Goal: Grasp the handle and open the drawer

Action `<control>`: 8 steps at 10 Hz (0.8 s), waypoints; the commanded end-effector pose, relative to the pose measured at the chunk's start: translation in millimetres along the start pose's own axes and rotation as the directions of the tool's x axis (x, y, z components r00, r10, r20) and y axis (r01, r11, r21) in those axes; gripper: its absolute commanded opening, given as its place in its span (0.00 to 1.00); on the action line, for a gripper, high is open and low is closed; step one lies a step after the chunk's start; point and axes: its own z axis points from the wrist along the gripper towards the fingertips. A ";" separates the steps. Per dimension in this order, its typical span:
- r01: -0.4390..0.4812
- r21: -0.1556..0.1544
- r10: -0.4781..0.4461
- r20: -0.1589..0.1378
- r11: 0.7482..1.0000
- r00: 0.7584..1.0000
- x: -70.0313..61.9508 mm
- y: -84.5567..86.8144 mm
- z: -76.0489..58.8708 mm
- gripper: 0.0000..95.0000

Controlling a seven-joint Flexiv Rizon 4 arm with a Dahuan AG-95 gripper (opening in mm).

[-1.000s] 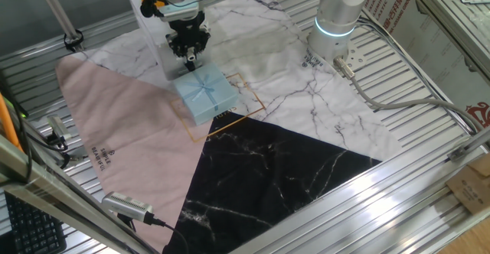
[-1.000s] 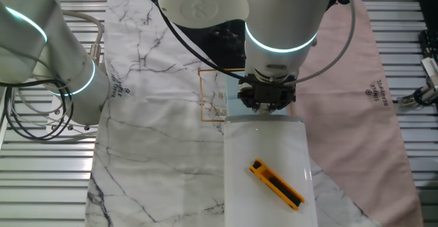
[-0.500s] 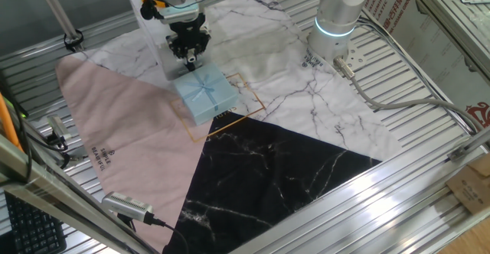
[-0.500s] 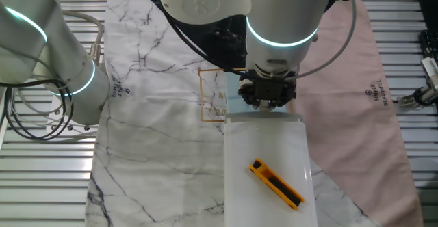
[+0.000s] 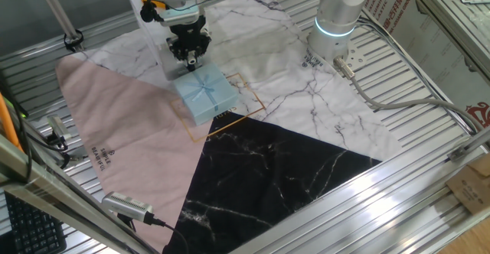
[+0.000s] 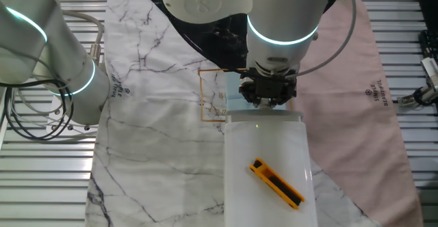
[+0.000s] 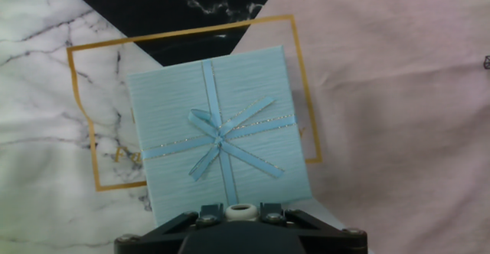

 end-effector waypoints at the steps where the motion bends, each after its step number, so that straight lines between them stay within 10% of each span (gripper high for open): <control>1: -0.003 0.000 0.003 -0.004 1.000 1.000 -4.0 0.0 -0.4 0.00; 8: -0.012 0.000 0.012 -0.016 1.000 1.000 -18.1 -0.2 0.3 0.00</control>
